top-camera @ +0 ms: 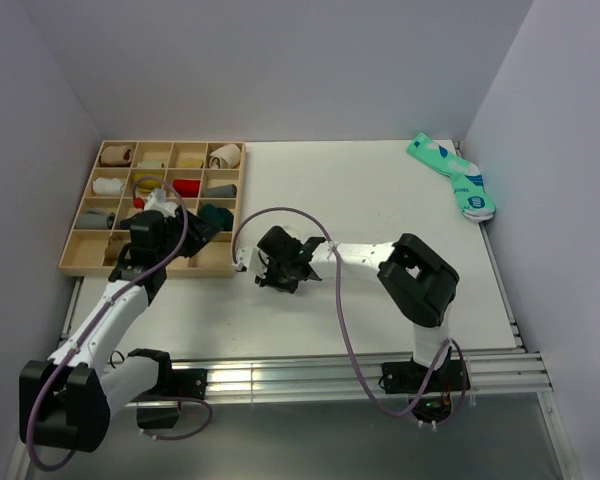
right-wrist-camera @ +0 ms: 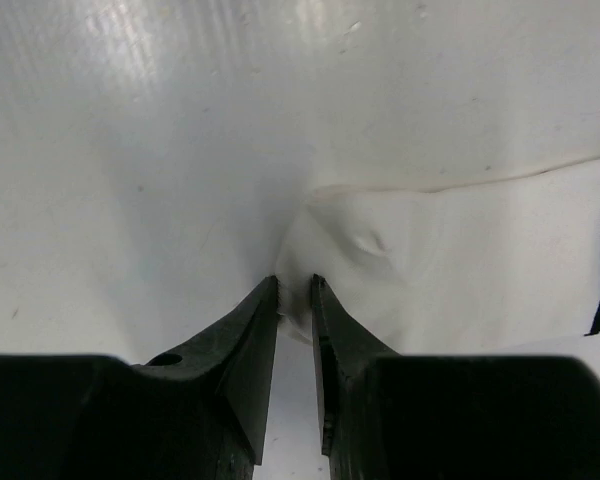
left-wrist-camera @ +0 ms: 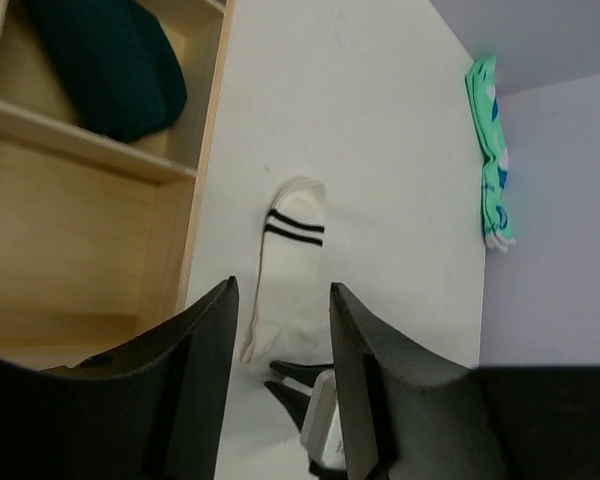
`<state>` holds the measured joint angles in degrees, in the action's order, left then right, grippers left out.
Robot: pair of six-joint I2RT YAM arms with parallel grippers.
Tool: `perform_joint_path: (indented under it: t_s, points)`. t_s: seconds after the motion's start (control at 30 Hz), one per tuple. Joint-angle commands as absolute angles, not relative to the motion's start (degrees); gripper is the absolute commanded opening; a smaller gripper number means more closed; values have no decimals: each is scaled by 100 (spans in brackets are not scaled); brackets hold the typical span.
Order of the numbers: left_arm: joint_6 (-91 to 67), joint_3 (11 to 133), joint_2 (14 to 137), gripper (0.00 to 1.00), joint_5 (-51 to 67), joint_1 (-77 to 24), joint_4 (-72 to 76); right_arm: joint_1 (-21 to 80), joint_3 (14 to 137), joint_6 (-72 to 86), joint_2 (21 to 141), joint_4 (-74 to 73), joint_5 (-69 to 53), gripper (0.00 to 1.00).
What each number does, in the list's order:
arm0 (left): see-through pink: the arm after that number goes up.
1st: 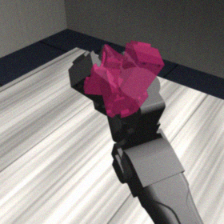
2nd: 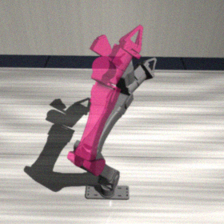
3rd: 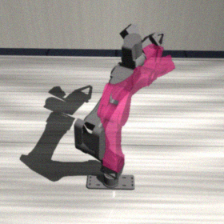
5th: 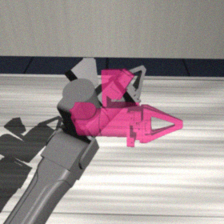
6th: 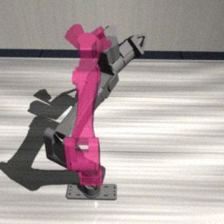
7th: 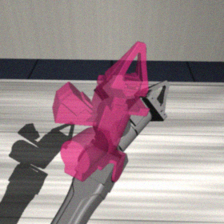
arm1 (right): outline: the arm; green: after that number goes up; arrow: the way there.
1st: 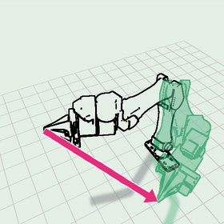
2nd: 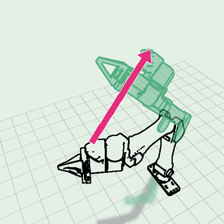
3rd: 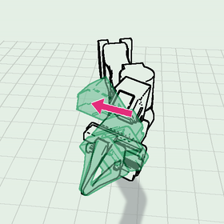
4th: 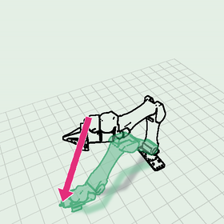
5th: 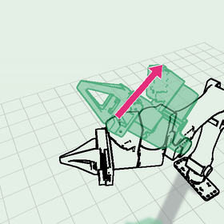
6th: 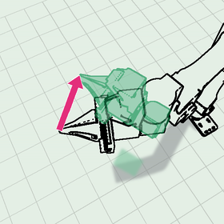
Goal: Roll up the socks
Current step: Roll the sock at the center of the board.
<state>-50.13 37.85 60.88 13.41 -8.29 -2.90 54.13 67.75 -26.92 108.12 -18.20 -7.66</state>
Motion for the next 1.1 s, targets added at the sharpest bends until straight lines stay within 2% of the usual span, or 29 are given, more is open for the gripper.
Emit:
perform_joint_path:
  t_s: [0.0,0.2,0.37,0.5,0.6,0.73,0.87,0.93,0.97,1.07]
  points:
    - [-4904,3209,5478,47,1521,-1054,509,5397,6749,-2663,10468,-2574,-1421,26]
    - [-4983,2181,4826,45,1213,-1642,1473,5064,7066,-2663,10239,-3602,-2582,26]
    - [-5203,1214,4404,33,765,-2460,2556,4738,7627,-2900,10564,-4708,-3846,26]
    - [-5229,713,4438,24,414,-3179,3522,4509,7971,-2988,10889,-5255,-4340,25]
    - [-5168,598,4850,22,27,-3663,3980,4386,7928,-2997,10908,-5212,-4159,25]
    - [-5141,580,5124,20,-473,-4130,4315,4386,7288,-2866,10329,-4467,-3465,31]
    - [-5467,799,4625,20,-1211,-4192,3448,4526,6533,-2892,9810,-3429,-2734,29]
    - [-5484,1096,4089,27,-1510,-4184,2736,4535,6355,-2961,9651,-3070,-2646,30]
    - [-5519,1264,3930,27,-1686,-4184,2316,4544,6163,-3005,9468,-2928,-2611,30]
    - [-5581,1914,3481,29,-2214,-4184,1084,4588,5680,-3234,9072,-2350,-2401,35]
